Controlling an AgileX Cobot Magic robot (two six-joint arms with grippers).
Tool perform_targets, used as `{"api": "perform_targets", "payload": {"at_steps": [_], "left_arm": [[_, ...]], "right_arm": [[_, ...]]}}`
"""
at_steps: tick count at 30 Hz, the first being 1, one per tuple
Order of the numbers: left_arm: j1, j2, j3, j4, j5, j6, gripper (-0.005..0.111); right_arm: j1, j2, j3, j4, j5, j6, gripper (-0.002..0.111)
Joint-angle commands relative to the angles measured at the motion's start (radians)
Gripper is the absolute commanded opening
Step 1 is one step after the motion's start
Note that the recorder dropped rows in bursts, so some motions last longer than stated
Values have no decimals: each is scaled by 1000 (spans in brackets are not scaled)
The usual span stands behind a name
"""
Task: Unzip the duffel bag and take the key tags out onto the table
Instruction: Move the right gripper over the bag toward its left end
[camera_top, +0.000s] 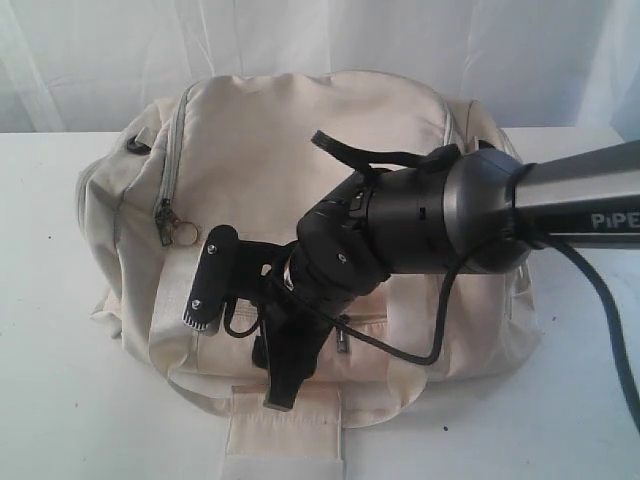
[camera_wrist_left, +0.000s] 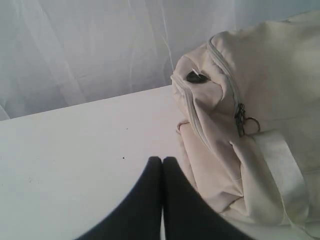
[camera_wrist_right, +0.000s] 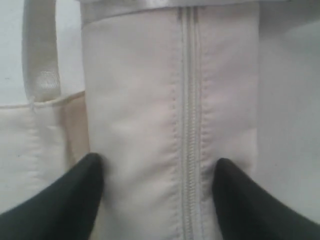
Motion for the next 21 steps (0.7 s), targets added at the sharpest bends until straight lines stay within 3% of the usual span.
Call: {"api": "perform_targets", "payload": {"at_steps": [1, 3, 4, 12, 21], "left_arm": [[-7, -9, 7, -3, -6, 2, 0], [-7, -9, 7, -3, -6, 2, 0], [-7, -9, 7, -3, -6, 2, 0], [-15, -9, 7, -3, -5, 2, 0], [-17, -9, 7, -3, -5, 2, 0]], "right_arm": [[1, 9, -4, 3, 30, 57, 23], [1, 9, -4, 3, 56, 84, 4], [1, 9, -4, 7, 75, 92, 0], [13, 7, -4, 105, 260, 105, 0], [144, 6, -4, 125, 365, 105, 0]]}}
